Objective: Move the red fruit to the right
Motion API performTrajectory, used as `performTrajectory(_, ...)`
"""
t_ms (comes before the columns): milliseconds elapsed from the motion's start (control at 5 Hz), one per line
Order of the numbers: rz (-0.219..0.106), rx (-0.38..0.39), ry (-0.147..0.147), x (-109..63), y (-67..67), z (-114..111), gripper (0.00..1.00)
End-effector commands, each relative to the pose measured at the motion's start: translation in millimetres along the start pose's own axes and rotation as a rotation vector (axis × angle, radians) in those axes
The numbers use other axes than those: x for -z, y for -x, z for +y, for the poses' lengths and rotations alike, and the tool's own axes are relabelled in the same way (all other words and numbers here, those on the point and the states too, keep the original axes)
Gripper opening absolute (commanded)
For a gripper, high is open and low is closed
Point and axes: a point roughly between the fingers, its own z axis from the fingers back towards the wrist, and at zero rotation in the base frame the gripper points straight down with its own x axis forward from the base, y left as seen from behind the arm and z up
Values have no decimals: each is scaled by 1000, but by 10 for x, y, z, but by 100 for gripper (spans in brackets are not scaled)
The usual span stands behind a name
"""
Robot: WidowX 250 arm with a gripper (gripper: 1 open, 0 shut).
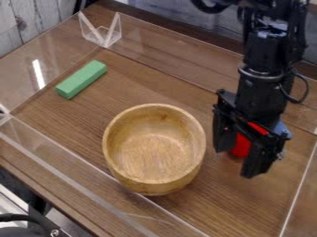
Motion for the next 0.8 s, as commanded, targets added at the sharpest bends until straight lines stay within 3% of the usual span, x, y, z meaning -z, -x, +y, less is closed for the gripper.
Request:
performTrajectory(0, -48, 20, -18, -148, -40, 20, 0)
performTrajectory(200, -45, 37, -14, -162, 20, -4, 100)
performTrajectory(600, -36, 118, -20, -140, 100, -36, 100)
